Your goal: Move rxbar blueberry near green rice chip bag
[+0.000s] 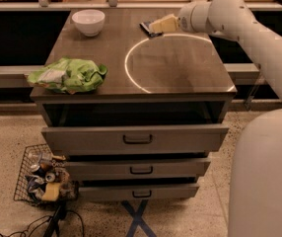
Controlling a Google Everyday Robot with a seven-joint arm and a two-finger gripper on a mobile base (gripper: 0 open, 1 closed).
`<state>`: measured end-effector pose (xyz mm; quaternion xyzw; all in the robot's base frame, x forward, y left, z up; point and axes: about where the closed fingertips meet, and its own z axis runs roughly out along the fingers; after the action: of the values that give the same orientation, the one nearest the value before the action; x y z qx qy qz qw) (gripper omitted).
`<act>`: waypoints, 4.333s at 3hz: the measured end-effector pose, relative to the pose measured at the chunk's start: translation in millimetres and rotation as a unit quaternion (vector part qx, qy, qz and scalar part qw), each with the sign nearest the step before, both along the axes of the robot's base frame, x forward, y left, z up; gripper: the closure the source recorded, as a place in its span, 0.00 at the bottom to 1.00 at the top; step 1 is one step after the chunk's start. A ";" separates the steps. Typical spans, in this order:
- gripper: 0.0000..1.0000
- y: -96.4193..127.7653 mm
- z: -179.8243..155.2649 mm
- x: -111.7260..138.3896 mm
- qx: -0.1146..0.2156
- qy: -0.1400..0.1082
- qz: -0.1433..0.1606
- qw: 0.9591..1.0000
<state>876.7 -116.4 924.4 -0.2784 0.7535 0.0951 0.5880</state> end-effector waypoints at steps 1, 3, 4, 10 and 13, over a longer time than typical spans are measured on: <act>0.00 0.1 -0.1 0.0 0.000 0.000 0.000 1.000; 0.00 18.7 -5.8 39.2 0.024 -0.008 -0.001 1.000; 0.00 25.2 -14.0 57.2 0.036 -0.004 -0.006 0.999; 0.25 65.5 -97.6 91.2 0.051 0.086 0.013 0.995; 0.95 65.8 -94.2 92.3 0.066 0.093 0.008 0.993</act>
Offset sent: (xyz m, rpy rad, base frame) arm 0.0550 0.0173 0.0014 0.0642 -0.0405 -0.0169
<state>969.0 -50.6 830.2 -0.2351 0.7947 0.1746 0.5317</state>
